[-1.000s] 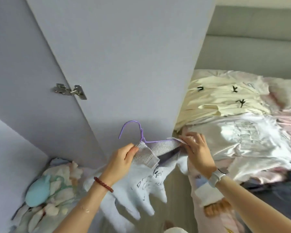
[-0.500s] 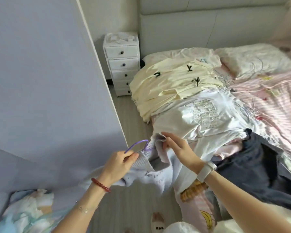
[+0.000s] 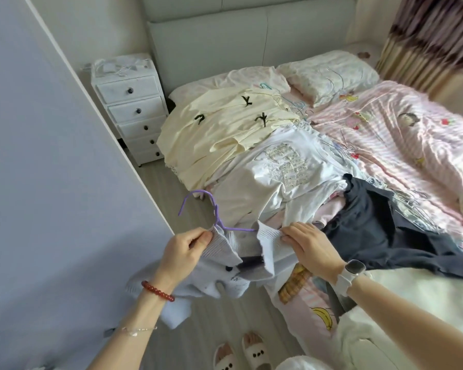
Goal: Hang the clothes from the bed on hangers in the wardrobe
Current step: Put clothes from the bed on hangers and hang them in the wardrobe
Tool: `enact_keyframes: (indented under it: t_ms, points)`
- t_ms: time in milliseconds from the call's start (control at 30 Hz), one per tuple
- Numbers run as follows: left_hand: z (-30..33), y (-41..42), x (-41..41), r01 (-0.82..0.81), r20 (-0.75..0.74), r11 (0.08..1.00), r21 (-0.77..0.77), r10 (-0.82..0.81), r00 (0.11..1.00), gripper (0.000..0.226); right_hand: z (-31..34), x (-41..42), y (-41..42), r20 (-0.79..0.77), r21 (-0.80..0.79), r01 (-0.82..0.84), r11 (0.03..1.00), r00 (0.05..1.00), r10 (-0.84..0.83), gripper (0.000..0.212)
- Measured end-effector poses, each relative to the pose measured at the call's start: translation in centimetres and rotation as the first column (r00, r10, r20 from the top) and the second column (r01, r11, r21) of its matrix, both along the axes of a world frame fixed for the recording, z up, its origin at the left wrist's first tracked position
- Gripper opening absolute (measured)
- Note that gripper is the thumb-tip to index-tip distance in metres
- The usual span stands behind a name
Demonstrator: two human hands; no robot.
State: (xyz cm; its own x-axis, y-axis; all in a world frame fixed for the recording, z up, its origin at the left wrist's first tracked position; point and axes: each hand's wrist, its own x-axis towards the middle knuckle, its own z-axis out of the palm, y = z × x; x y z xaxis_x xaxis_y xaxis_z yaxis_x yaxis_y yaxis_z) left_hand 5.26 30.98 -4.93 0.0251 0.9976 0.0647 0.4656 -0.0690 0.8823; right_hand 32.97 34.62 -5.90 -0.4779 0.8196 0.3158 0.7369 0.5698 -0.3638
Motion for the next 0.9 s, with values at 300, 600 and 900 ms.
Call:
enact_keyframes:
  t_ms: [300,600,900]
  points:
    - [-0.2,3.3,1.2,-0.033,-0.283,0.979,0.201,0.09,0.955,0.032,3.1,0.8,-0.6,-0.119,0.206,0.287,0.935,0.956,-0.267,0.031]
    - [0.4,11.4,4.7,-0.23,-0.319,0.888,0.399,0.37,0.873,0.036,2.7,2.7,2.3,-0.341,-0.039,0.557,0.83,0.773,-0.535,0.021]
    - [4.4,28.1,11.6,-0.133,-0.414,0.885,0.447,0.336,0.846,0.052,2.8,5.1,17.3,-0.571,-0.301,0.522,0.798,0.571,-0.589,0.013]
